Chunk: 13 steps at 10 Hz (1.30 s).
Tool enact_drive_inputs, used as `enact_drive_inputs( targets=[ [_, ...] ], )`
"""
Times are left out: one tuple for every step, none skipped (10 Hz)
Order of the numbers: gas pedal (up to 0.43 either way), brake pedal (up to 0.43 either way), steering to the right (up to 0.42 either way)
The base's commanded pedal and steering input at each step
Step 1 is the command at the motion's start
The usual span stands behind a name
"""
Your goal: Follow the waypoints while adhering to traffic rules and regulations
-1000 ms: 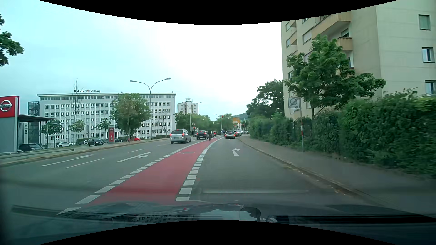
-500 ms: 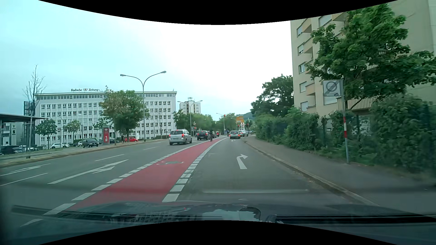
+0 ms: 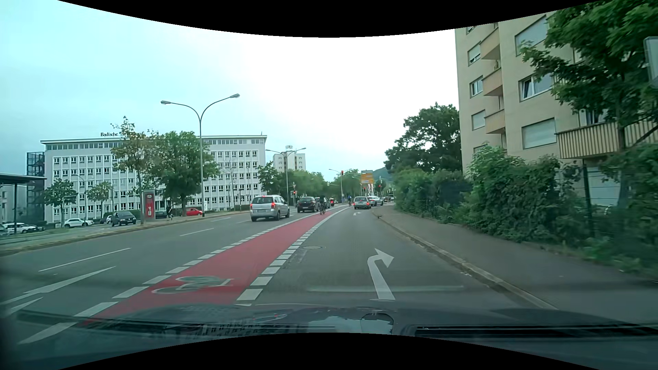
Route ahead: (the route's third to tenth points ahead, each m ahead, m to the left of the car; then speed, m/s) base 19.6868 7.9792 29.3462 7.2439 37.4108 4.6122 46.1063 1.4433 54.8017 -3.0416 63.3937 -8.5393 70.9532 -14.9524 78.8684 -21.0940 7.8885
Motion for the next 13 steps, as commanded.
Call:
enact_drive_inputs(
  targets=[
    [0.047,0.0,-0.006],
    [0.028,0.0,-0.003],
    [0.008,0.0,-0.004],
    [0.0,0.0,-0.005],
    [0.0,0.0,-0.005],
    [0.0,0.0,-0.005],
    [0.0,0.0,-0.004],
    [0.0,0.0,-0.004],
    [0.0,0.0,-0.004],
    [0.0,0.0,-0.002],
    [0.0,0.0,-0.002],
    [0.0,0.0,-0.002],
    [0.0,0.006,-0.001]
  ],
)
